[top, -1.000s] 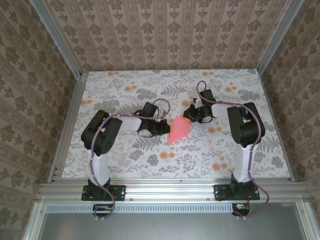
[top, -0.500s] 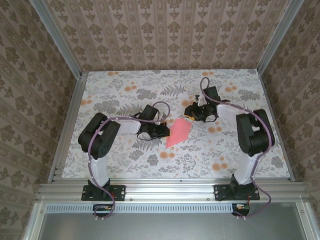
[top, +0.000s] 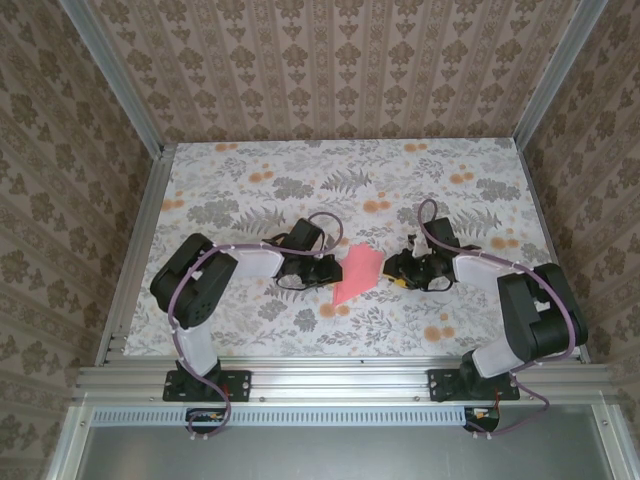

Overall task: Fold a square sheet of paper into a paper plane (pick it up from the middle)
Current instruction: Fourth fold the wing at the center of the table.

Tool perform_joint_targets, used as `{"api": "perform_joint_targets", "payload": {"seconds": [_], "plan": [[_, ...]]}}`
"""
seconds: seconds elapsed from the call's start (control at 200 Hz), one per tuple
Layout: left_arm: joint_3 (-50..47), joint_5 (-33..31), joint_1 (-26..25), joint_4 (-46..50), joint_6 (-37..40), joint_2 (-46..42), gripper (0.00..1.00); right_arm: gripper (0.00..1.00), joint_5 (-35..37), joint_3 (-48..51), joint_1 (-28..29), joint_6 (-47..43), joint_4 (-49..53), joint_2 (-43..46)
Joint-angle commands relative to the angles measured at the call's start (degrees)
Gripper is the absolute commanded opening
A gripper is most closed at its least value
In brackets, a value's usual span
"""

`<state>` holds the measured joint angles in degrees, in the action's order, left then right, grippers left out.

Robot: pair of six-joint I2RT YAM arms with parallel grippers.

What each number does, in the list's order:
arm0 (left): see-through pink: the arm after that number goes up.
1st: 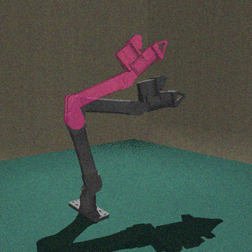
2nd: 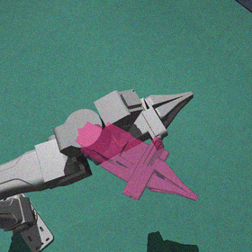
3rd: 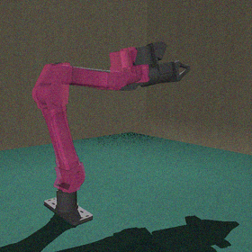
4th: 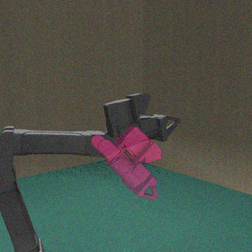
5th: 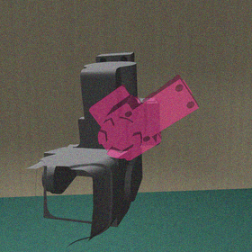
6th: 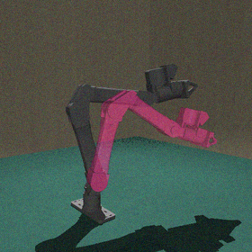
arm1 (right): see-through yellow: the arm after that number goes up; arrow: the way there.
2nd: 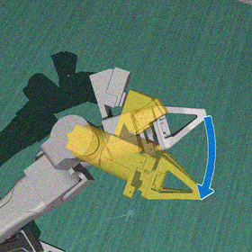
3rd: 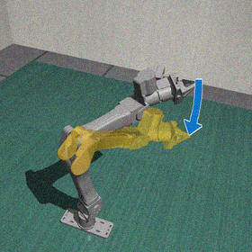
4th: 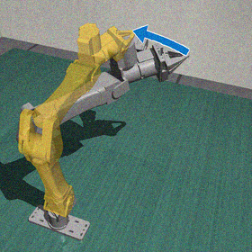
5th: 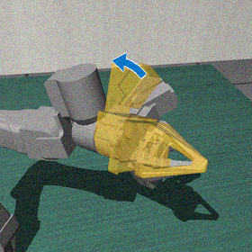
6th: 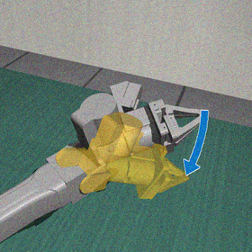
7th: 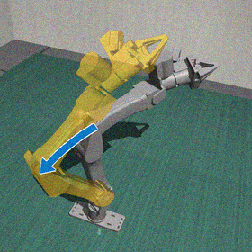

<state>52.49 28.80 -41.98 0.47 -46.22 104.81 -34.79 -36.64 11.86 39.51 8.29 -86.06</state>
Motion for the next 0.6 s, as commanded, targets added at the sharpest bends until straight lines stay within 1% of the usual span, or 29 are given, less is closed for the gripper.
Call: {"api": "perform_joint_targets", "payload": {"seconds": [0.0,0.12,0.195,0.295,0.325,0.405,0.445,0.59], "plan": [[-0.99,-3.13,-0.18,4.44,0.23,-2.86,0.18,0.35,-1.25,0.87,0.71,2.05,-2.74,1.25],[-0.02,-3.61,-0.19,6.30,1.08,-5.16,0.26,0.35,-0.69,0.31,0.79,1.48,-1.71,1.11],[0.79,-4.17,-0.08,7.98,1.67,-6.71,0.35,0.36,-0.30,0.40,0.80,1.49,-1.46,1.41],[2.99,-4.85,-0.01,11.47,3.32,-8.84,0.37,0.36,0.54,1.10,0.79,1.97,-1.70,2.21],[3.52,-5.45,-0.08,12.53,3.84,-9.76,0.39,0.36,0.72,1.19,0.75,2.13,-1.75,2.39],[4.29,-6.43,0.05,13.65,4.16,-11.88,0.41,0.37,1.01,1.81,0.71,2.41,-2.24,2.66],[4.84,-6.03,0.19,13.81,4.38,-12.44,0.40,0.37,1.08,1.79,0.79,2.55,-2.25,2.42],[8.39,-1.52,0.09,13.56,5.86,-10.46,0.25,0.37,0.76,2.31,0.96,3.19,-3.86,0.83]]}}
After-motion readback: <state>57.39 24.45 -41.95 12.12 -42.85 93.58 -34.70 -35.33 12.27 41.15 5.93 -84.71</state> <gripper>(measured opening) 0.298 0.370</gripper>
